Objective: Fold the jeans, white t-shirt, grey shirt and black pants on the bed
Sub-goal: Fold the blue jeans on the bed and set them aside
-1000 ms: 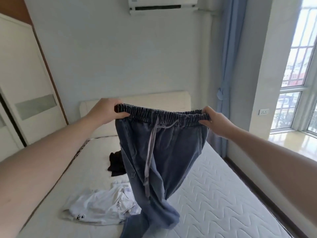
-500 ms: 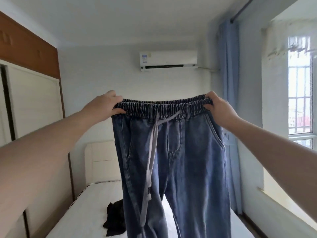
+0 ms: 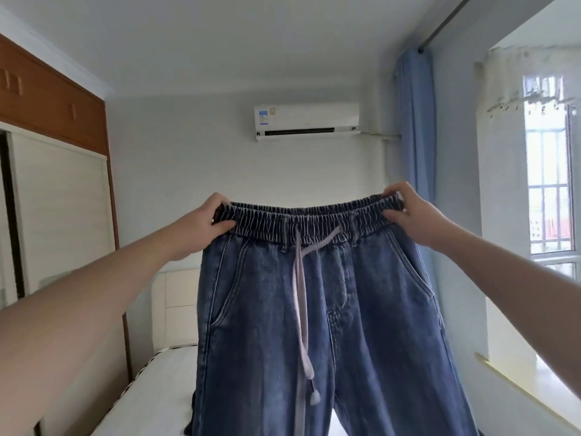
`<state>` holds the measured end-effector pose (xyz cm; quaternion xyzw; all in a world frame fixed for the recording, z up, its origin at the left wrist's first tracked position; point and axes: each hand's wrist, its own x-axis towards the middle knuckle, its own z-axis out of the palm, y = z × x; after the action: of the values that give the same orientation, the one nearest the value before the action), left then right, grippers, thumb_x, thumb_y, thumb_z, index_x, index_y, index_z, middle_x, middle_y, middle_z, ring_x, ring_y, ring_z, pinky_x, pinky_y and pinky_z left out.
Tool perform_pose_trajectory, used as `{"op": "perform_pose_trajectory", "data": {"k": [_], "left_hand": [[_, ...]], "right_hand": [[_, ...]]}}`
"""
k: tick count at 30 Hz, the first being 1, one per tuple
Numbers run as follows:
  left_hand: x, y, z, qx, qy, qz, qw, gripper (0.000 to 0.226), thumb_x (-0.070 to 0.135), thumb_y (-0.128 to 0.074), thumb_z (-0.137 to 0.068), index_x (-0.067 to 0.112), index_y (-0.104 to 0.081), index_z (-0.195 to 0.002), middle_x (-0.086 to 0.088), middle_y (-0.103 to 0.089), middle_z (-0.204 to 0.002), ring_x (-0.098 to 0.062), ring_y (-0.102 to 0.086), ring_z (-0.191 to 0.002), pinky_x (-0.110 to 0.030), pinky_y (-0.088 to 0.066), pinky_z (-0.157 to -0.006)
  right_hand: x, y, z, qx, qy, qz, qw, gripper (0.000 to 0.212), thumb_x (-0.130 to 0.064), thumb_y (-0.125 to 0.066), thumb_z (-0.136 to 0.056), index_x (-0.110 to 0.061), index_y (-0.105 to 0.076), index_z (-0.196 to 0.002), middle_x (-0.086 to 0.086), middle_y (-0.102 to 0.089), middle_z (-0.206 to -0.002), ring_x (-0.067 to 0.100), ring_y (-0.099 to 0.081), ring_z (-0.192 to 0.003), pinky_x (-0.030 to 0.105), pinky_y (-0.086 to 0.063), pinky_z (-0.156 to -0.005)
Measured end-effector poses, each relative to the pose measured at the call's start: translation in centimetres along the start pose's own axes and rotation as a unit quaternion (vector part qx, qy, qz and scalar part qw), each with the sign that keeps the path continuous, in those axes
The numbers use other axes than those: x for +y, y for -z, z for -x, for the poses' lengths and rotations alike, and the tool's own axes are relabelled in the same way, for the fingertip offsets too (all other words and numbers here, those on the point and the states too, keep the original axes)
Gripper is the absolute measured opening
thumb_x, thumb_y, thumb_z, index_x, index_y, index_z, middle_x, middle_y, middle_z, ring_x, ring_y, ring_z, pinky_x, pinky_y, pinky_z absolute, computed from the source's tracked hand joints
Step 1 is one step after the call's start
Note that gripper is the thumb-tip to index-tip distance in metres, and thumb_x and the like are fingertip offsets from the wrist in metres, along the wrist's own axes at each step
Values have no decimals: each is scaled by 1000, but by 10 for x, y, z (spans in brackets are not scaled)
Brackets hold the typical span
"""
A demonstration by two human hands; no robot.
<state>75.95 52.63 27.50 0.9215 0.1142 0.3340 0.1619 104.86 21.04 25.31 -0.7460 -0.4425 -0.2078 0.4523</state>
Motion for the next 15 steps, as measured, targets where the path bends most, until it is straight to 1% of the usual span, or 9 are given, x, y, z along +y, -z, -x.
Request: {"op": "perform_pose_trajectory", "data": {"k": [3,4,5,7,9,10,11,13,15], "left_hand": [[-4,-8,4,-34,0,33,999,19,39,-57,-96,41,-42,-107,-13,-61,-101,-29,-63,-87,-43,-53,-82],[-5,-9,6,-39,0,44,998,20,38,-58,-96,43,-42,-107,-14,-61,-106,-33,-63,-95,-47,-53,-88],[-5,-11,7,-41,-2,54,998,22,36,-59,-95,45,-43,-107,-12,-60,-108,-33,-63,-100,-47,-53,-91],[-5,-13,8,-44,-4,90,995,35,31,-63,-93,52,-42,-113,-6,-60,-108,-24,-64,-101,-35,-54,-88],[-5,-18,11,-45,5,105,993,53,29,-68,-91,58,-38,-123,7,-55,-105,-1,-58,-99,-16,-45,-85],[-5,-20,13,-51,14,111,992,53,28,-69,-90,54,-41,-126,12,-54,-105,7,-54,-99,-12,-41,-85],[-7,-22,14,-65,27,123,990,46,26,-70,-89,44,-50,-125,13,-60,-107,9,-56,-99,-12,-42,-88],[-9,-27,18,-95,47,131,986,24,24,-72,-86,29,-67,-109,8,-73,-104,-3,-66,-100,-20,-46,-95],[-9,-30,25,-101,49,151,982,22,30,-73,-80,26,-71,-101,10,-75,-101,-5,-69,-98,-18,-47,-92]], "right_hand": [[15,-4,15,-30,-25,-65,997,34,-19,-60,-97,-27,-39,-123,1,-69,-87,5,-59,-53,18,-43,-47],[20,-4,19,-45,-34,-85,995,31,-19,-60,-97,-25,-43,-122,-3,-70,-91,4,-64,-62,20,-49,-53],[25,-4,23,-65,-37,-91,993,24,-20,-61,-96,-26,-50,-117,-7,-71,-94,5,-69,-76,23,-54,-65],[35,-2,30,-115,-35,-90,989,13,-24,-62,-95,-32,-61,-106,-12,-74,-99,4,-69,-95,27,-50,-90],[44,-2,38,-145,-48,-109,982,12,-30,-64,-92,-32,-65,-104,-12,-75,-102,5,-69,-98,32,-44,-101],[47,-3,42,-153,-59,-124,979,17,-34,-66,-88,-30,-67,-104,-9,-75,-103,8,-69,-101,35,-43,-104],[49,-5,46,-160,-73,-141,974,25,-38,-67,-83,-26,-68,-105,-6,-75,-104,11,-69,-102,37,-42,-106],[52,-10,55,-168,-98,-169,966,36,-42,-65,-78,-18,-68,-106,-2,-75,-103,16,-68,-104,39,-43,-106],[53,-16,62,-164,-99,-194,962,37,-42,-61,-81,-15,-67,-106,-1,-75,-101,21,-67,-103,38,-46,-101]]}}
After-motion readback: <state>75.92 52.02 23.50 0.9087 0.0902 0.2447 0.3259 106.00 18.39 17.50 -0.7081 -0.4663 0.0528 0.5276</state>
